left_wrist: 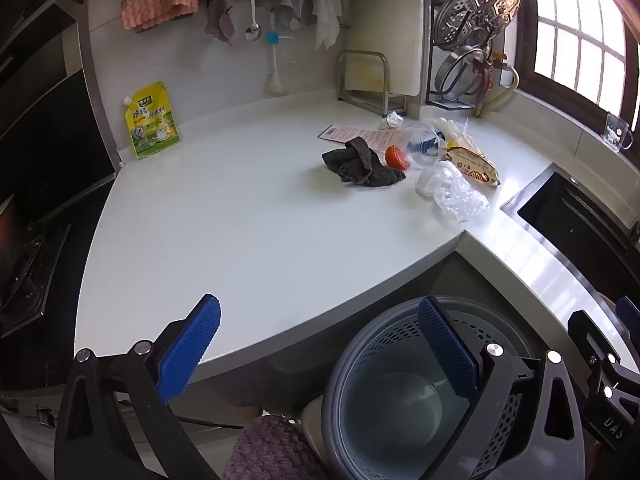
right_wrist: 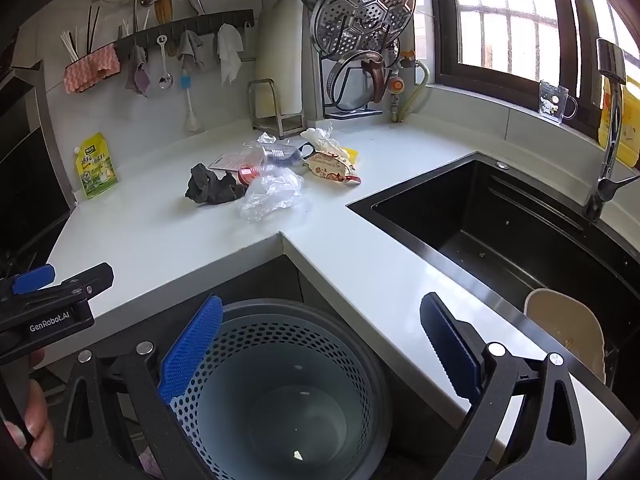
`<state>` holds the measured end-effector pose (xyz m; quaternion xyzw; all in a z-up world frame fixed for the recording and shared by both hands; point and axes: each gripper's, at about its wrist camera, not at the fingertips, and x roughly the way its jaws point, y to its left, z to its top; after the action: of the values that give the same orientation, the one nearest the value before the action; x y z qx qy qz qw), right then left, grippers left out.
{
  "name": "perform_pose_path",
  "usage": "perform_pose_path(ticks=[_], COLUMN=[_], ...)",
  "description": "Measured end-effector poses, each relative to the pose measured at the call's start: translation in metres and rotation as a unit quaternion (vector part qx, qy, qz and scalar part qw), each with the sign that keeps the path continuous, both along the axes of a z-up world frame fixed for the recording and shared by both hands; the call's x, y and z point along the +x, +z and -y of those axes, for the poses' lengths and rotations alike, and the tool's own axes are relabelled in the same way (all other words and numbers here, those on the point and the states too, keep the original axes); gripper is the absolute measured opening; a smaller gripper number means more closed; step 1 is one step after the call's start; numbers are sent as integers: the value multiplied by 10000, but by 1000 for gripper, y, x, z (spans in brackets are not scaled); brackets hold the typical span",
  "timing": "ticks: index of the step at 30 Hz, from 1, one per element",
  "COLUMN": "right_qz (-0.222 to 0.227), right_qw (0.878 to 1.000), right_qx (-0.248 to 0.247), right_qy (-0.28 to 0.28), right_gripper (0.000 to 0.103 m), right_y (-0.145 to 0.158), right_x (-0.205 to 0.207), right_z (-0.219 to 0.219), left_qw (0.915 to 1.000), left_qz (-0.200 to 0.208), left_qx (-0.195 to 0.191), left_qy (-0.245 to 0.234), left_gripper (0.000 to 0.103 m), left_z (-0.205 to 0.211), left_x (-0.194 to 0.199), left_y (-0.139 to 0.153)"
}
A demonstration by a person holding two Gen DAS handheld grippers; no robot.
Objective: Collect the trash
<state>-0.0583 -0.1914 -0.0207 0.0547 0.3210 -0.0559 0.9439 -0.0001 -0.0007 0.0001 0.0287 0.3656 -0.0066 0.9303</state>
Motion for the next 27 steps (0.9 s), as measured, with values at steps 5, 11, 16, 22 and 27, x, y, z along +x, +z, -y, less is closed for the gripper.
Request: perform_pose_path(ticks=[5, 11, 16, 22, 27], right_qz=[12, 56, 71, 84, 78], right_qw=[10000, 10000, 10000, 10000, 10000], right_qx=[-8, -13, -17, 13, 34], right_qy=[-2, 6, 13, 43, 48], right_gripper=[95, 95, 95, 95, 95], right_y=[-1, 5, 5, 6, 6], right_x=[-1, -5, -3, -7, -6], right_z=[-2, -9, -8, -5, -5], left_qw=[10000, 10000, 10000, 9999, 9999], left_qz=[11, 43, 66, 101, 95], left_qx=[-37, -18, -20, -1, 5], left_qy=[14, -1, 0, 8, 33], left_gripper=[97, 97, 97, 97, 97], left_z=[-3, 0, 1, 0, -1], left_x=[1, -1, 1, -5, -3], left_y=[6, 5, 8, 3, 3])
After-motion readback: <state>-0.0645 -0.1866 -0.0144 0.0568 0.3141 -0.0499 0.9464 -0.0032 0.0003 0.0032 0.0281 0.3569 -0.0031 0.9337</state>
